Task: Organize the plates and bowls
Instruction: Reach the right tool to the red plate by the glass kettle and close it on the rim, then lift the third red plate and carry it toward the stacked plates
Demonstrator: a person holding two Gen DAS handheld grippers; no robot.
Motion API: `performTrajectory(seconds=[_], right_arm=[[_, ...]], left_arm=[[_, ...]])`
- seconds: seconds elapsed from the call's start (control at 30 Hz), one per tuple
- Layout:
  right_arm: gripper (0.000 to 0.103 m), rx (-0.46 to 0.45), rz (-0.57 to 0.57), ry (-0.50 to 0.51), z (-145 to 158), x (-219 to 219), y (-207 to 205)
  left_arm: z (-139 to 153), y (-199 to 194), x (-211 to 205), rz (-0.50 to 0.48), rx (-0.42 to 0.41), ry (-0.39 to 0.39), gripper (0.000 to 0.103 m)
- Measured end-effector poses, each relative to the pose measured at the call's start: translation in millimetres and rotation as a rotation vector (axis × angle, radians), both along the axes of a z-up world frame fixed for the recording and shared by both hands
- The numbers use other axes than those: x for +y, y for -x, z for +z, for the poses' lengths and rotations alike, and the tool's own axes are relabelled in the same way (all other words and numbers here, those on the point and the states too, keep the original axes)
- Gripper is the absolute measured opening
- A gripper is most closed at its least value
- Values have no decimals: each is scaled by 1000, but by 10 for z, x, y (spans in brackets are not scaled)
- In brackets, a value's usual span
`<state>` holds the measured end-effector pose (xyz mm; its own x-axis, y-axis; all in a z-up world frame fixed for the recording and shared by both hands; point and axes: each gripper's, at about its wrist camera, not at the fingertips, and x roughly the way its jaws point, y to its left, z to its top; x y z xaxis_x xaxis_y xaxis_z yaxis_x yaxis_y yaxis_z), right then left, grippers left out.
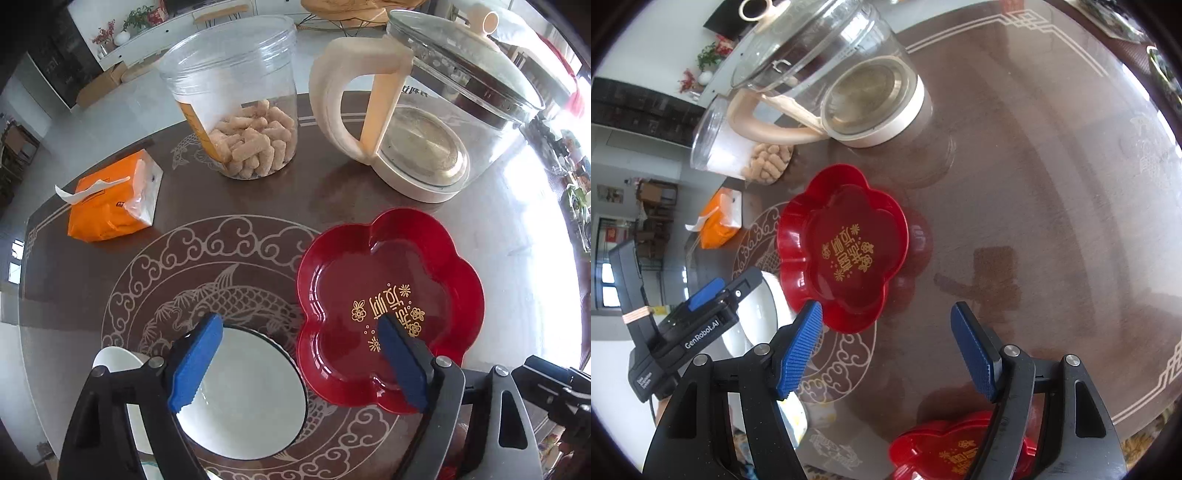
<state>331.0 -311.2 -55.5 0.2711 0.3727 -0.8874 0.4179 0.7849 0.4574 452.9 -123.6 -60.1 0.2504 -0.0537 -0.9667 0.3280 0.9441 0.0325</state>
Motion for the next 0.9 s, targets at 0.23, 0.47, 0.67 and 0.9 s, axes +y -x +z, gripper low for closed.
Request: performTrajectory(seconds=[0.23,0.47,0.67,0.9], right_arm=[[75,-7,47,21,-228,263,-50],[35,34,97,26,-456,408,-152],[13,29,122,30,-579,430,-194],[12,-1,142,48,-484,382,-134]], left_arm=[[-329,-280,12,44,57,15,55],[-524,-356,86,82,120,71,29],[-548,-400,126,116,114,98,5],[-418,-295,153,103,112,143,3]])
